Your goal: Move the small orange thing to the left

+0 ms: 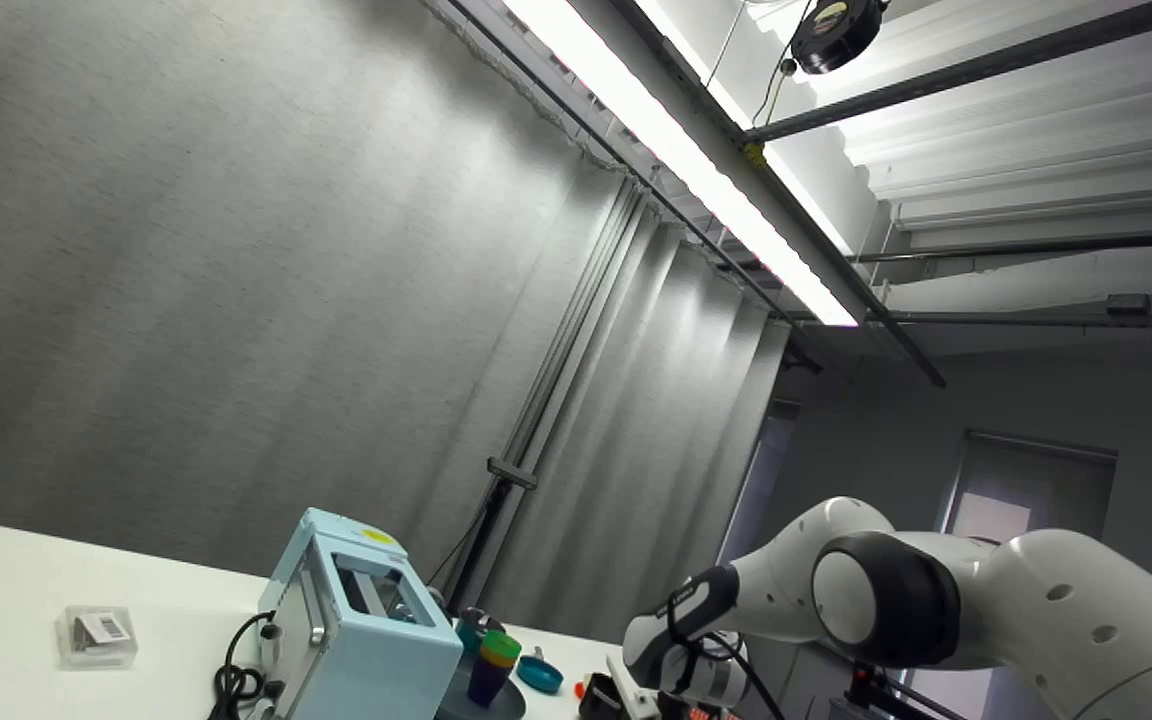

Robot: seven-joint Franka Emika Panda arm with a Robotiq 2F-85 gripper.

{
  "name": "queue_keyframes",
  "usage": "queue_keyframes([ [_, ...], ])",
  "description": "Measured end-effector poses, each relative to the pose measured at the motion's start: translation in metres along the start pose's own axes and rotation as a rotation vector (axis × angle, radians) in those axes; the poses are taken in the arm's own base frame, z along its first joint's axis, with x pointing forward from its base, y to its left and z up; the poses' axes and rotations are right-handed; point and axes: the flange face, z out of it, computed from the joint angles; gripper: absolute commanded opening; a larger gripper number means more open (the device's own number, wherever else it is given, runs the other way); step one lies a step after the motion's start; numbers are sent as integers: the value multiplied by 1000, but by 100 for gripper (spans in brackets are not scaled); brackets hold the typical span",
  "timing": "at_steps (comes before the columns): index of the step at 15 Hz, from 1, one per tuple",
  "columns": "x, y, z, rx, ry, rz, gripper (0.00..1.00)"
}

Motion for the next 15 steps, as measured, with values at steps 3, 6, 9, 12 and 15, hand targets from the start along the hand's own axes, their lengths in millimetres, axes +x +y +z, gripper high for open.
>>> queue_keyframes([
  [3, 2, -2, -5, 15, 16, -12, 2],
  [6, 4, -8, -25, 91, 61, -34, 2],
  [9, -3, -6, -56, 173, 101, -74, 2],
  [12, -24, 8, -82, 220, 116, -134, 2],
  [15, -57, 32, -99, 231, 118, -218, 2],
])
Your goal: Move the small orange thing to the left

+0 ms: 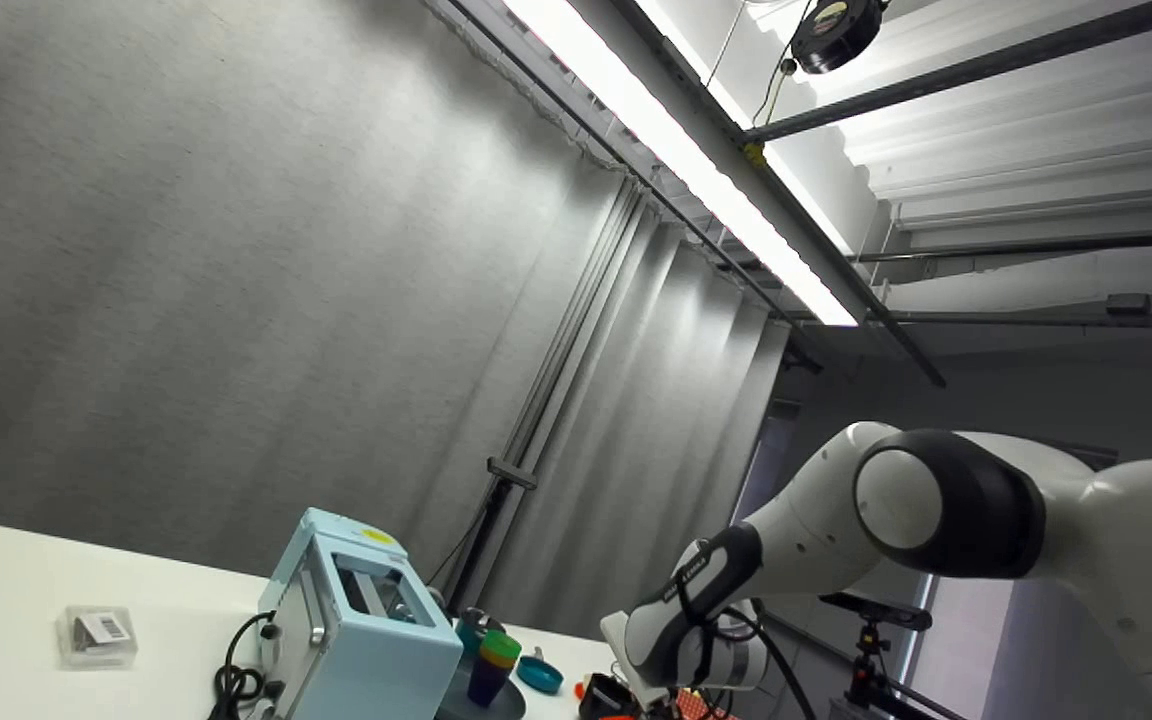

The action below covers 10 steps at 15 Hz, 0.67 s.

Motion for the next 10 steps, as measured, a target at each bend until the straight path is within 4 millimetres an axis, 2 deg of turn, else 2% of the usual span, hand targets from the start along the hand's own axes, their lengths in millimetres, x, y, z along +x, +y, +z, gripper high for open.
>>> queue_keyframes([
  [3, -49, 20, -17, -27, -28, -121, 2],
  [6, -109, 36, -28, -55, -52, -272, 2],
  [10, -184, 44, -45, -50, -81, -444, 2],
])
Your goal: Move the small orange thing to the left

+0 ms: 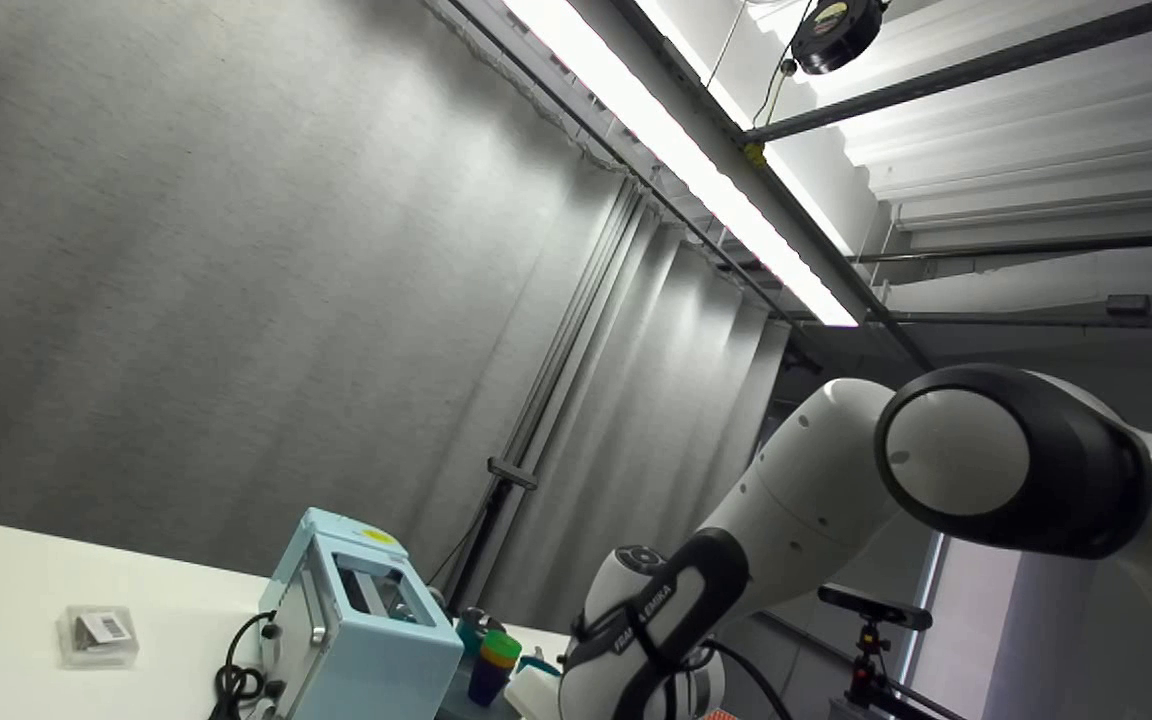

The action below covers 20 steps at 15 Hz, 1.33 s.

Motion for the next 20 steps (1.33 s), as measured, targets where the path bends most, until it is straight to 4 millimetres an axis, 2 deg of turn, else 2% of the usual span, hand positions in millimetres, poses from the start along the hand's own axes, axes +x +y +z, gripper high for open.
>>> queue_keyframes([
  [4, -47, -22, -11, 31, -30, -113, 2],
  [10, -106, -33, -13, 61, -123, -267, 2],
  [17, -135, -32, -9, 36, -183, -389, 2],
  [20, -137, -31, -7, 5, -198, -410, 2],
])
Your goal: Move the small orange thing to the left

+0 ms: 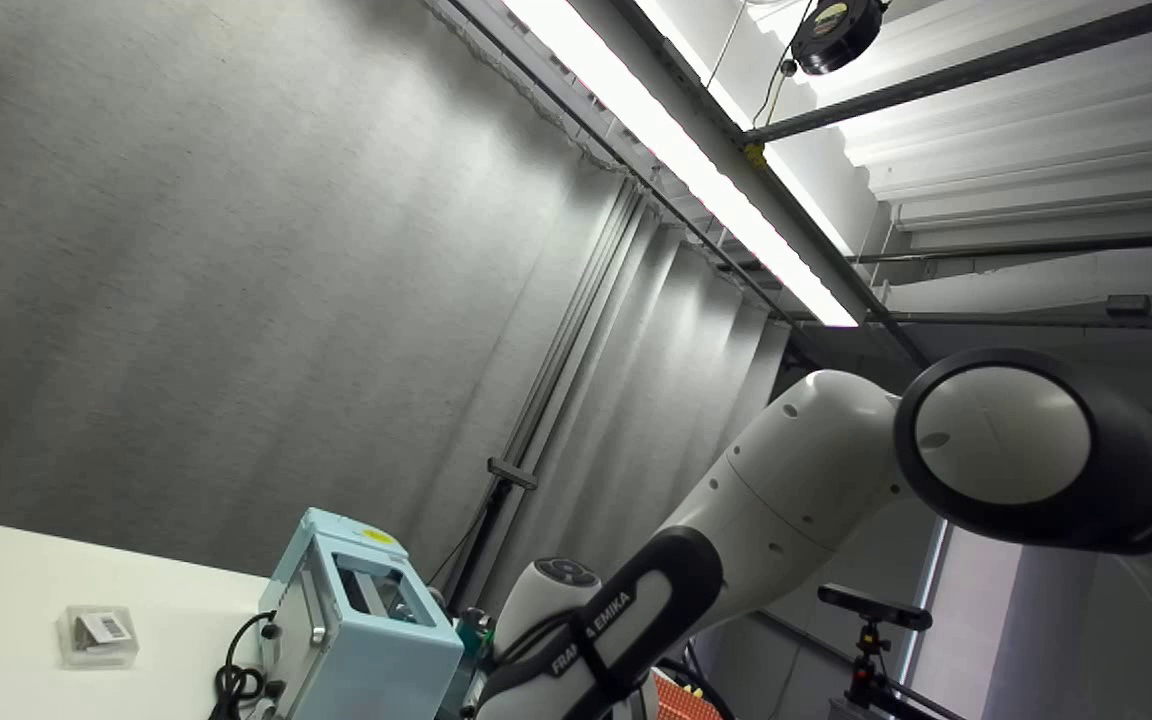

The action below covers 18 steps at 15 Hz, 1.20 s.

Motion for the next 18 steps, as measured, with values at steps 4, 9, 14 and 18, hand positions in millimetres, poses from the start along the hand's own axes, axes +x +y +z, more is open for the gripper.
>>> queue_keyframes([
  [4, 4, 3, 4, -51, -29, 4, 2],
  [9, 12, 8, 11, -106, -57, 17, 41],
  [14, 18, 8, 16, -142, -81, 19, 79],
  [18, 23, 4, 17, -154, -84, 14, 100],
])
